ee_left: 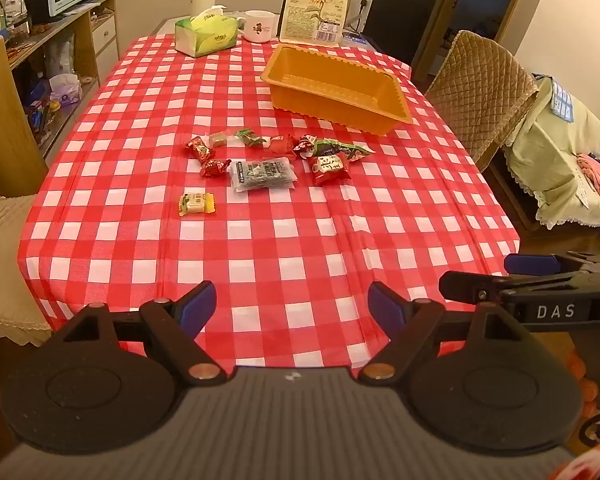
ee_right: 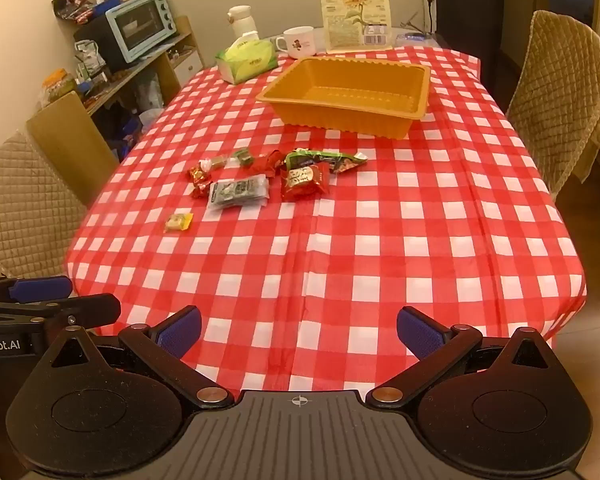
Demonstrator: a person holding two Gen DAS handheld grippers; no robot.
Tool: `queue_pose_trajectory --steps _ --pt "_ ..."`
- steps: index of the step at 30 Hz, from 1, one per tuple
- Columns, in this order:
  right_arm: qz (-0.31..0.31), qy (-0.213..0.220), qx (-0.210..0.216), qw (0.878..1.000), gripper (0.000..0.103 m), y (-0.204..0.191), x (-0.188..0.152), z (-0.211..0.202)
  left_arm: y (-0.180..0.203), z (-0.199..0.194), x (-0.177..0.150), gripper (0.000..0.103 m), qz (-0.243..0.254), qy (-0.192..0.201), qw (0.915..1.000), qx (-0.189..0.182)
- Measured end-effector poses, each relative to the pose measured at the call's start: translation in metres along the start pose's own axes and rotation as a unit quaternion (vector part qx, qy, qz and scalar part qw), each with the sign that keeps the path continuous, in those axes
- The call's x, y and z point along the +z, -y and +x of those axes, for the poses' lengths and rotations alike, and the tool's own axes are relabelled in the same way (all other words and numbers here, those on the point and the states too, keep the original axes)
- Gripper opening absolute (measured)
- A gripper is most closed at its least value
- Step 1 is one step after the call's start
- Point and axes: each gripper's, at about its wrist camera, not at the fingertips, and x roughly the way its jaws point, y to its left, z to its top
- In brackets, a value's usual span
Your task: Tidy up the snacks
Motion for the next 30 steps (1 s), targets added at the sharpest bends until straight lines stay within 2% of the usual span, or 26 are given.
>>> queue_pose_trajectory --steps 30 --pt "-0.002 0.0 -0.002 1.0 0.103 -0.0026 0.0027 0.0021 -0.0001 0.0001 0.0001 0.082 -0.001 0.0 1.0 -0.001"
